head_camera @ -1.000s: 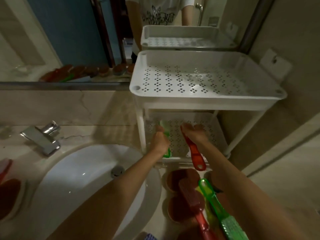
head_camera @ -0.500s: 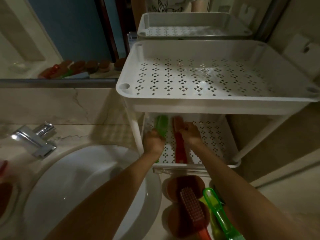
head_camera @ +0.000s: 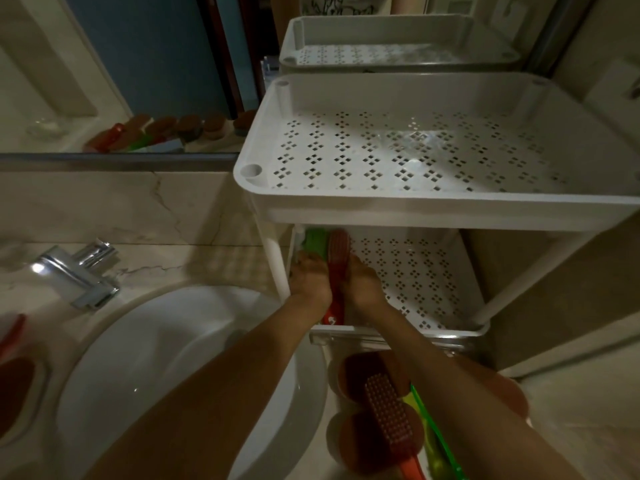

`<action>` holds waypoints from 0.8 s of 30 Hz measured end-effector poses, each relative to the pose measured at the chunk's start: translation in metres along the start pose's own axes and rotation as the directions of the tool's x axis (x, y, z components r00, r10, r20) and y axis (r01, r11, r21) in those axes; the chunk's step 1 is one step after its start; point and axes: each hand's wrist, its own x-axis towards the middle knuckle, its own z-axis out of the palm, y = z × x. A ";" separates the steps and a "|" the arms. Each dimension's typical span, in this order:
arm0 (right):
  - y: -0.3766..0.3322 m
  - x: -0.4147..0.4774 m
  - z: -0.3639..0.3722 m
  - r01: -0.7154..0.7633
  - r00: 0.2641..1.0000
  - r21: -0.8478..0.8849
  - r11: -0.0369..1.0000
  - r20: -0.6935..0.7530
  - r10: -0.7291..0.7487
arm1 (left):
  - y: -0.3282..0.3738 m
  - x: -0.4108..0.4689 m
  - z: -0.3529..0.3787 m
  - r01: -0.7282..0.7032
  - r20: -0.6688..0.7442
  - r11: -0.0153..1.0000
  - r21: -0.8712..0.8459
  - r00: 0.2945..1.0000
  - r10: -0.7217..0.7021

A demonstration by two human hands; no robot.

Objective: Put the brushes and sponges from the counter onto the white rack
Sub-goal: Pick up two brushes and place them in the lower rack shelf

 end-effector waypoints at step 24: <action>0.014 -0.139 -0.042 0.058 0.977 0.315 0.947 -0.214 0.012 | 0.009 -0.104 -0.033 -0.042 -0.039 0.994 -0.100 0.999 0.039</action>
